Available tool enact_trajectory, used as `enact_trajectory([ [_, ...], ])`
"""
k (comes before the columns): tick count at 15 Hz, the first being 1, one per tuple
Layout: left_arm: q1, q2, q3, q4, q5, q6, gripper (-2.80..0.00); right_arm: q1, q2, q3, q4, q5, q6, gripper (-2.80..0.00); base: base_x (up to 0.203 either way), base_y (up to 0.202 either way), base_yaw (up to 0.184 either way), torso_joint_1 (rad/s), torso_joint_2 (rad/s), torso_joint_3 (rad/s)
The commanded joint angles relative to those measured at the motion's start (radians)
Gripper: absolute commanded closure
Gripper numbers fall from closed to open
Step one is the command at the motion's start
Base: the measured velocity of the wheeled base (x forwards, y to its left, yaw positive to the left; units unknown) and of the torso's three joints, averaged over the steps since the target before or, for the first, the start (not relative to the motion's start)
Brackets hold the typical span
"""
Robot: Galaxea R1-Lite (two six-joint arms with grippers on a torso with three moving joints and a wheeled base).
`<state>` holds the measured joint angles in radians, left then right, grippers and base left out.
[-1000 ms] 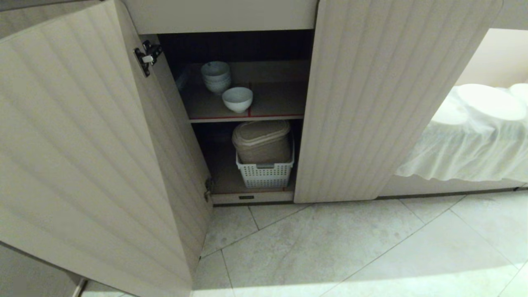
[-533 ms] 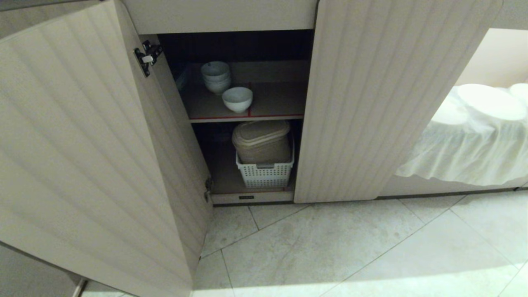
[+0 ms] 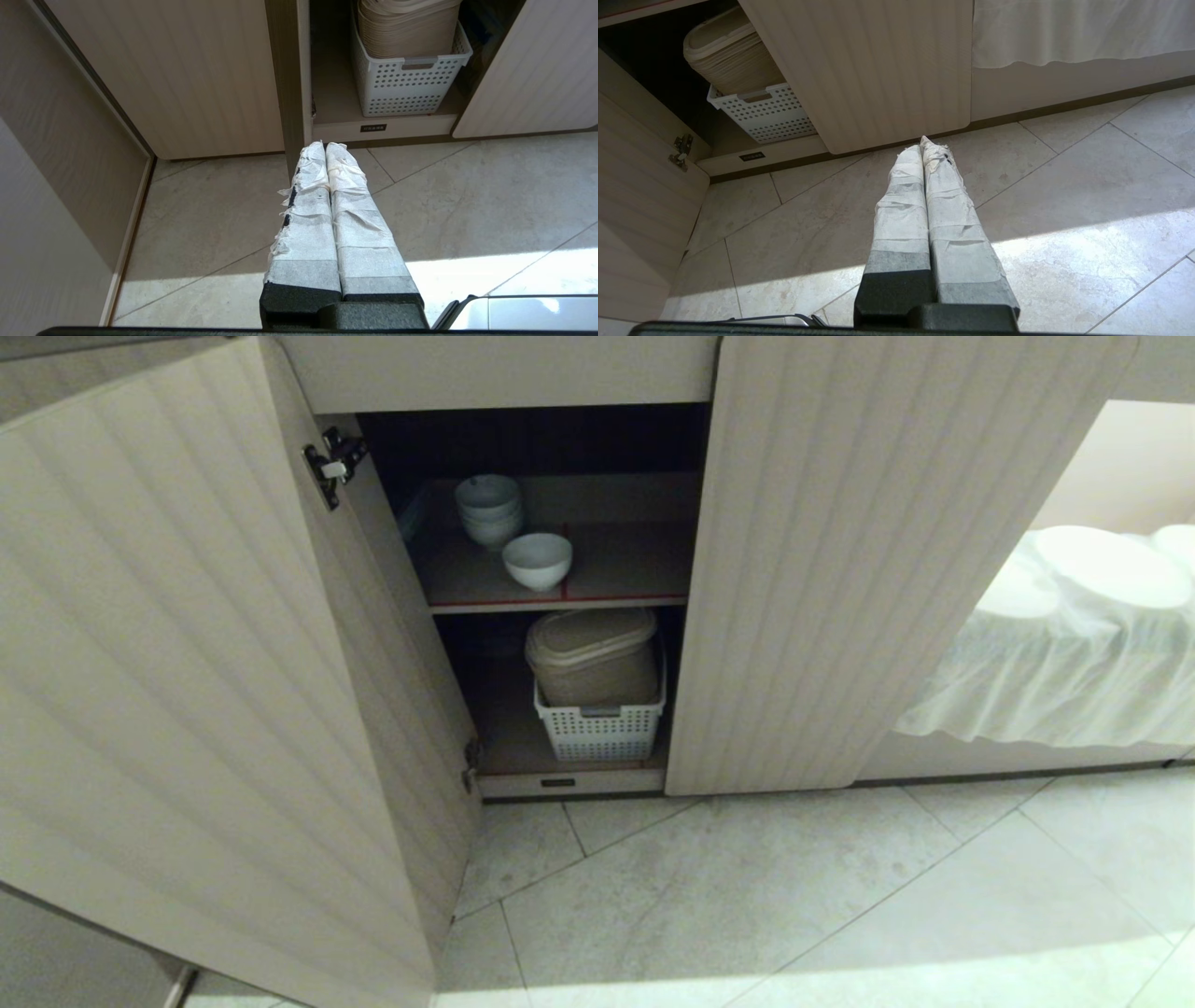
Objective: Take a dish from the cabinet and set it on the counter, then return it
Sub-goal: Take the bowl from the cabinet
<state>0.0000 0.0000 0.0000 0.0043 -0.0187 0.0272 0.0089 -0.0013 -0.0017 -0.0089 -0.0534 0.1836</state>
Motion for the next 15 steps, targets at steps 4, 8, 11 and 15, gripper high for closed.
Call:
enact_trajectory([
  [4, 0.0, 0.0, 0.0, 0.0, -0.001, 0.0, 0.0, 0.0, 0.001, 0.0, 0.0, 0.0, 0.0, 0.0, 0.0, 0.0, 0.0, 0.0, 0.0, 0.0],
  [8, 0.0, 0.0, 0.0, 0.0, 0.0, 0.0, 0.0, 0.0, 0.001, 0.0, 0.0, 0.0, 0.0, 0.0, 0.003, -0.1, 0.003, 0.001, 0.0, 0.002],
  [11, 0.0, 0.0, 0.0, 0.0, 0.0, 0.0, 0.0, 0.0, 0.001, 0.0, 0.0, 0.0, 0.0, 0.0, 0.0, -0.195, 0.0, 0.006, 0.0, 0.0],
  [15, 0.0, 0.0, 0.0, 0.0, 0.0, 0.0, 0.0, 0.0, 0.001, 0.0, 0.0, 0.0, 0.0, 0.0, 0.0, -0.197, 0.002, 0.002, 0.0, 0.002],
])
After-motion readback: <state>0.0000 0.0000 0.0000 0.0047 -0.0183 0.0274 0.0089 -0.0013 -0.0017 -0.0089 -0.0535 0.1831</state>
